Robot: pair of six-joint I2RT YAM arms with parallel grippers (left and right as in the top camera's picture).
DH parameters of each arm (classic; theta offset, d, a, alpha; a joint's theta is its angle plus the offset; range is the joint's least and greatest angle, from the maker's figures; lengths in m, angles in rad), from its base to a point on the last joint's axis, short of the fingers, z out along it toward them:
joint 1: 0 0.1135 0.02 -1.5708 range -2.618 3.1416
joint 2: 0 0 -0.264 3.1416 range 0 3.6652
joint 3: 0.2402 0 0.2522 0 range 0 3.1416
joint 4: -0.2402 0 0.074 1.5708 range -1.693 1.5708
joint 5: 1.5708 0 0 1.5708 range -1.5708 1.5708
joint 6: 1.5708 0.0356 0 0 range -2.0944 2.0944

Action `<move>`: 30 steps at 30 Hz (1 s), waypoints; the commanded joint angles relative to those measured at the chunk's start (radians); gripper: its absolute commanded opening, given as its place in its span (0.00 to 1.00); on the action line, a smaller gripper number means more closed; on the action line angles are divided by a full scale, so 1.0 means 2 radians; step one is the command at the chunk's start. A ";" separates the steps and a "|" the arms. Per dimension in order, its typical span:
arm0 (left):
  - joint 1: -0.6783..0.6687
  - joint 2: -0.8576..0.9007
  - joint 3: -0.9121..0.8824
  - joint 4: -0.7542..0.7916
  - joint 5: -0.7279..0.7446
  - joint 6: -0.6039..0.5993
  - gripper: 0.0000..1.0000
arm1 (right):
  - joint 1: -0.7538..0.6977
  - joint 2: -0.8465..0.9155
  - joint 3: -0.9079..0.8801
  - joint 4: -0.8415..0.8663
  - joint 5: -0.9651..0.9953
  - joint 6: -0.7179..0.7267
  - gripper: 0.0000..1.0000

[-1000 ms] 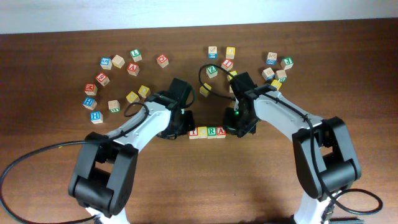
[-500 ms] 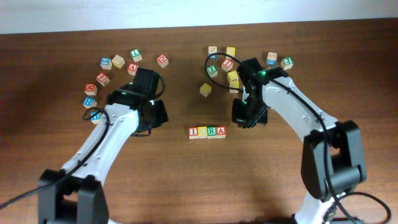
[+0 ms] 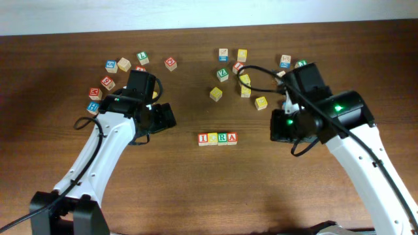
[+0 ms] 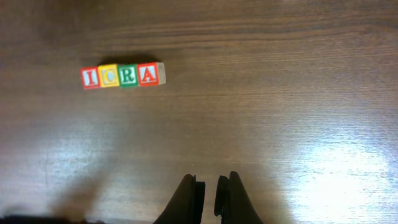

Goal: Spell out ICRA
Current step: 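Lift both grippers away from the row and move them outward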

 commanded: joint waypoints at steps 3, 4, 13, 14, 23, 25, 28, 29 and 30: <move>0.002 -0.010 0.006 -0.014 -0.004 0.002 0.99 | 0.050 -0.051 -0.004 -0.004 0.028 -0.001 0.04; 0.002 -0.010 0.006 -0.014 -0.004 0.001 0.99 | 0.065 -0.075 -0.004 -0.006 0.050 -0.001 0.08; 0.001 -0.010 0.006 -0.014 -0.004 0.001 0.99 | 0.074 -0.107 -0.129 0.067 0.010 0.031 0.10; 0.001 -0.010 0.006 -0.014 -0.004 0.001 0.99 | 0.074 -0.099 -0.153 0.101 -0.016 0.031 0.05; 0.028 -0.010 0.006 -0.019 -0.004 -0.021 0.99 | 0.074 0.049 -0.215 0.255 -0.089 0.031 0.04; 0.042 -0.010 0.006 -0.023 -0.004 -0.022 0.99 | 0.074 0.085 -0.215 0.272 -0.111 0.031 0.04; 0.055 -0.010 0.006 -0.027 -0.004 -0.022 0.99 | 0.074 0.125 -0.215 0.295 -0.132 0.031 0.04; 0.060 -0.010 0.006 -0.028 -0.004 -0.022 0.99 | 0.074 0.136 -0.215 0.302 -0.132 0.031 0.04; 0.066 -0.010 0.006 -0.029 -0.004 -0.022 0.99 | 0.074 0.151 -0.215 0.308 -0.132 0.031 0.04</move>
